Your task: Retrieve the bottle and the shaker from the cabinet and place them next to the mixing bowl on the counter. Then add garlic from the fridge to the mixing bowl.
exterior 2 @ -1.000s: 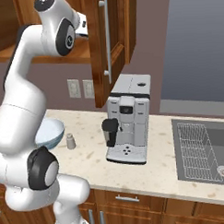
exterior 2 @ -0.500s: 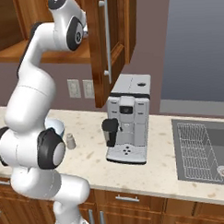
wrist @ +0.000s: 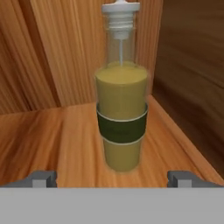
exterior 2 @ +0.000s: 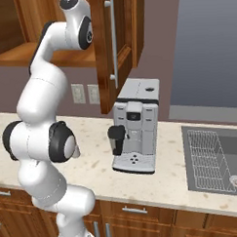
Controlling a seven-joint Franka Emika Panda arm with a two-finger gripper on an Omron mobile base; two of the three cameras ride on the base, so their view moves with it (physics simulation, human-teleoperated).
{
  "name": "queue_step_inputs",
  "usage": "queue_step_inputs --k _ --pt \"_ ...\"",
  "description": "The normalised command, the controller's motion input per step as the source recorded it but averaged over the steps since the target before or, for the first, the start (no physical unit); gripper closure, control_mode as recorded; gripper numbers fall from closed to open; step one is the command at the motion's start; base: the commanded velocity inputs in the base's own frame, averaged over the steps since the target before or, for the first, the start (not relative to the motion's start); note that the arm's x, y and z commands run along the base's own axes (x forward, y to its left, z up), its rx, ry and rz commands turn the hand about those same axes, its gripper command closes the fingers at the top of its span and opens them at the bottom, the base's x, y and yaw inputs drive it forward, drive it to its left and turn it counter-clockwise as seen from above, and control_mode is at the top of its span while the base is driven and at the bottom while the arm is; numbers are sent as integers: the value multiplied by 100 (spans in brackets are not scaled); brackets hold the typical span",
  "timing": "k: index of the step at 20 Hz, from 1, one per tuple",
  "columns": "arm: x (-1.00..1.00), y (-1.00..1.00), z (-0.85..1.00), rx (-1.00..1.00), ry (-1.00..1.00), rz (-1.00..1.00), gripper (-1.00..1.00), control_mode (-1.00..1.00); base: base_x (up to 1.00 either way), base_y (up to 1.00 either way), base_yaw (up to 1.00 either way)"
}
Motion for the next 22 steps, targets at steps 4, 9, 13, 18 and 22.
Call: queue_step_inputs --k 4,9,13,18,22 --pt "18 -17 0 1 0 1 -100 -100 0 0 0" --pt "10 -16 0 4 -8 2 -100 -100 0 0 0" --pt "1 -7 -3 0 -3 2 -100 -100 0 0 0" --pt "0 0 -13 1 -14 2 -100 -100 0 0 0" --pt "4 0 -10 0 -9 1 -100 -100 0 0 0"
